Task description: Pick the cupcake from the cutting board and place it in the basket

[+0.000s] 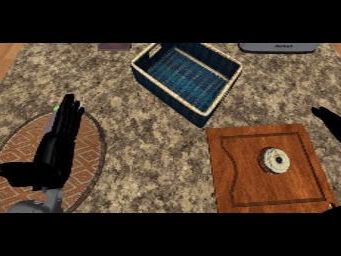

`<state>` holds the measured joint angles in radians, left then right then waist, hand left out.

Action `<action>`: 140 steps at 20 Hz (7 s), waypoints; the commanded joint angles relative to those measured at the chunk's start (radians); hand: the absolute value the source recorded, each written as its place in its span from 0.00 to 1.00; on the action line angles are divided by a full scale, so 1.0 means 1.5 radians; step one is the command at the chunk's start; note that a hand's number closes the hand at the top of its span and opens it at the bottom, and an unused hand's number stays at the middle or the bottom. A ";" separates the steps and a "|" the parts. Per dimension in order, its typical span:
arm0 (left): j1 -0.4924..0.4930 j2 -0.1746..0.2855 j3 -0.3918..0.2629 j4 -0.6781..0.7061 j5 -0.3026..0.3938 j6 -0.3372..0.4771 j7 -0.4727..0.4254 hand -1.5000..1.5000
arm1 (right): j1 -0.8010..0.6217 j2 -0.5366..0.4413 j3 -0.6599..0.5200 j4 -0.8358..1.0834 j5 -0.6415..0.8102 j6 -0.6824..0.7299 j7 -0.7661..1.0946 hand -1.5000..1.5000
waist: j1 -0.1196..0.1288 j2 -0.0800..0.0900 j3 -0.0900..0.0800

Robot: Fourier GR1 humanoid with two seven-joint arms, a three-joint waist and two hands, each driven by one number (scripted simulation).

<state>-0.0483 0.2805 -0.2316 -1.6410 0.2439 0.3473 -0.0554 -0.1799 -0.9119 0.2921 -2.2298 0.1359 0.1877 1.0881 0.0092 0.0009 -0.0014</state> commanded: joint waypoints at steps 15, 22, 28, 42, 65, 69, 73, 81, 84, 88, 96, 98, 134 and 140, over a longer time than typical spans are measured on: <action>0.038 -0.026 0.062 0.007 -0.013 -0.081 -0.025 0.50 | 0.083 0.183 0.042 0.133 0.235 0.017 -0.116 0.00 | -0.005 -0.001 0.001; 0.017 -0.075 0.042 -0.005 -0.078 -0.043 0.019 0.50 | 0.070 0.260 0.028 0.162 0.316 0.044 -0.115 0.00 | -0.005 -0.001 0.001; 0.031 -0.074 0.077 -0.001 -0.081 -0.076 0.011 0.50 | 0.059 0.297 -0.022 0.195 0.320 0.089 -0.162 0.00 | -0.005 -0.001 0.001; 0.053 -0.117 0.070 -0.040 -0.123 -0.092 0.036 0.50 | 0.072 0.380 -0.060 0.294 0.394 0.105 -0.253 0.00 | -0.005 -0.001 0.001; -0.021 -0.121 0.162 0.035 -0.120 -0.153 0.030 0.50 | 0.078 0.438 -0.110 0.448 0.484 0.088 -0.402 1.00 | -0.006 0.000 0.001; 0.031 -0.127 0.141 -0.017 -0.134 -0.152 0.034 0.50 | 0.104 0.411 -0.075 0.383 0.505 0.131 -0.421 1.00 | -0.007 -0.001 0.001; 0.070 -0.126 0.141 -0.069 -0.127 -0.160 0.059 0.50 | 0.064 0.416 -0.082 0.464 0.545 0.085 -0.466 1.00 | -0.004 -0.001 0.001; 0.035 -0.153 0.124 -0.016 -0.147 -0.153 0.029 0.50 | -0.002 0.574 0.016 0.490 0.658 0.038 -0.321 1.00 | 0.012 0.001 0.001; -0.015 -0.148 0.111 -0.014 -0.140 -0.172 0.053 0.50 | -0.087 0.603 0.015 0.534 0.640 0.017 -0.184 1.00 | 0.071 0.017 0.001; -0.030 -0.150 0.092 -0.011 -0.144 -0.185 0.046 0.50 | -0.172 0.606 0.008 0.568 0.658 -0.020 -0.090 1.00 | 0.113 0.027 0.000; -0.060 -0.160 0.067 -0.003 -0.143 -0.201 0.059 0.50 | -0.375 0.608 0.007 0.629 0.668 -0.160 0.061 1.00 | 0.156 0.027 0.001; -0.057 -0.167 0.061 0.005 -0.146 -0.198 0.056 0.50 | -0.417 0.608 0.007 0.630 0.670 -0.206 0.076 1.00 | 0.162 0.026 0.000; -0.056 -0.155 0.103 0.029 -0.151 -0.173 0.058 0.50 | -0.798 0.608 -0.061 0.989 0.745 -0.319 0.266 1.00 | 0.081 0.004 -0.002; -0.054 -0.150 0.113 0.034 -0.156 -0.167 0.043 0.50 | -0.780 0.608 -0.048 1.034 0.724 -0.323 0.266 1.00 | 0.074 0.006 -0.002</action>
<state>-0.1267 0.0363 -0.0874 -1.5953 0.0036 0.1010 0.0218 -1.3498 -0.0124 0.1995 -0.7062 1.2494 -0.2515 1.2392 0.1317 0.0102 -0.0049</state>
